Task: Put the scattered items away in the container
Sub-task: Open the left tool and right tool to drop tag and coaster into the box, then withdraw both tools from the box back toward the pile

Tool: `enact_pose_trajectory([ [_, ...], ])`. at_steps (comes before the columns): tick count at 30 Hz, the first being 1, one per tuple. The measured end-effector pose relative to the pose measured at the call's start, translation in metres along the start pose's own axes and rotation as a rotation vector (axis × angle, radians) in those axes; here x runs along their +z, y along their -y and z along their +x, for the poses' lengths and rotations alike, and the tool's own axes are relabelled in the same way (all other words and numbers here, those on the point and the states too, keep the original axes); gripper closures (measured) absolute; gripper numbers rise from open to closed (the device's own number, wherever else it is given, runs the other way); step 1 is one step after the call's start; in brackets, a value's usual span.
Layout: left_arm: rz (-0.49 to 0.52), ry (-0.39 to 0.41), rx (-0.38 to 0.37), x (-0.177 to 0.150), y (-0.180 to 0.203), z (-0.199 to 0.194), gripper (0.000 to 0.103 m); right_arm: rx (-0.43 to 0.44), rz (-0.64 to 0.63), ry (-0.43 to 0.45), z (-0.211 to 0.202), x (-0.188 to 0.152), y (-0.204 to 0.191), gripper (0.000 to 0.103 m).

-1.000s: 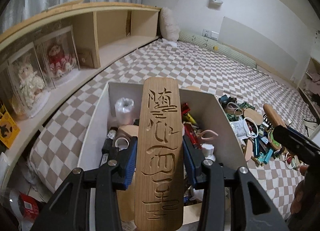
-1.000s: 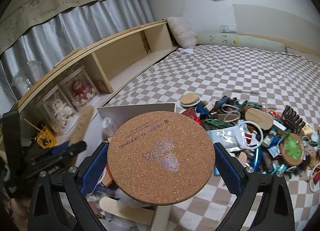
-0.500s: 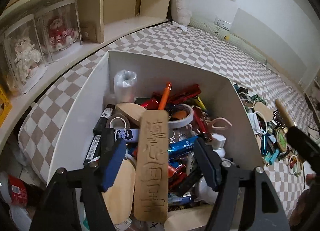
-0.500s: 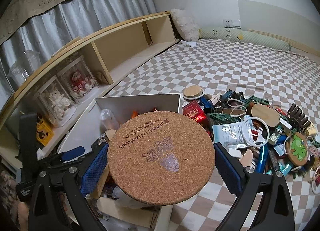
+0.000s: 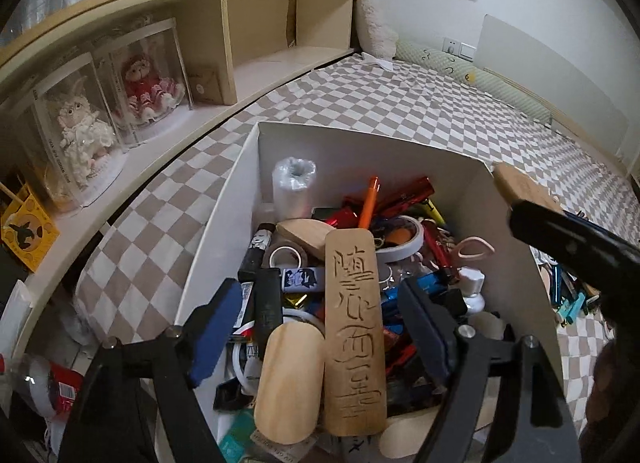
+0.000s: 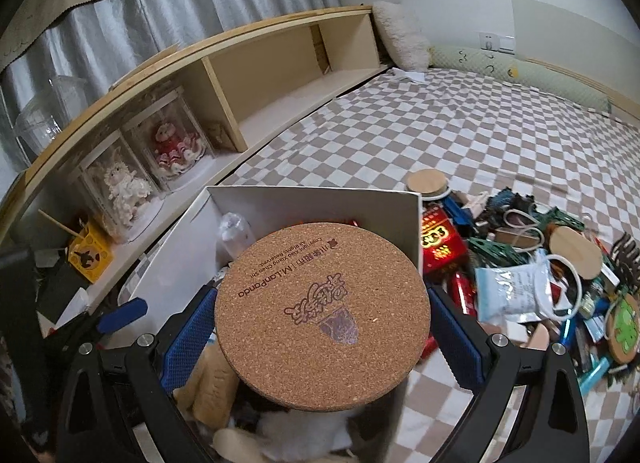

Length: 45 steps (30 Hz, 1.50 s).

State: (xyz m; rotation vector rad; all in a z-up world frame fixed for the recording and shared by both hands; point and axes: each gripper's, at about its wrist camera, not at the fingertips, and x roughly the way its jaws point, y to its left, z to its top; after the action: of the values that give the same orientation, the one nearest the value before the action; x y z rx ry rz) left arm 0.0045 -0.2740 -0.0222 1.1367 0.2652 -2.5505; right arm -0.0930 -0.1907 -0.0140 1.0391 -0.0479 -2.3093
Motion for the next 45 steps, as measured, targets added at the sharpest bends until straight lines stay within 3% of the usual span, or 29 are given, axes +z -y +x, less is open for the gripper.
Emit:
enact_pose_trajectory([
  [5, -0.003, 0.0, 0.006, -0.001, -0.003, 0.0, 0.004, 0.024, 0.011, -0.058, 0.023, -0.006, 0.0, 0.0],
  [11, -0.006, -0.014, 0.014, -0.004, -0.005, 0.003, 0.004, 0.02, 0.064, -0.059, 0.025, -0.015, 0.01, 0.0],
  [22, -0.014, 0.004, 0.005, 0.0, -0.003, -0.003, 0.004, -0.003, 0.029, -0.052, 0.016, -0.013, 0.004, 0.0],
  [45, -0.02, 0.037, 0.014, -0.003, 0.01, -0.032, 0.003, -0.012, -0.008, 0.017, -0.041, -0.021, 0.009, 0.0],
])
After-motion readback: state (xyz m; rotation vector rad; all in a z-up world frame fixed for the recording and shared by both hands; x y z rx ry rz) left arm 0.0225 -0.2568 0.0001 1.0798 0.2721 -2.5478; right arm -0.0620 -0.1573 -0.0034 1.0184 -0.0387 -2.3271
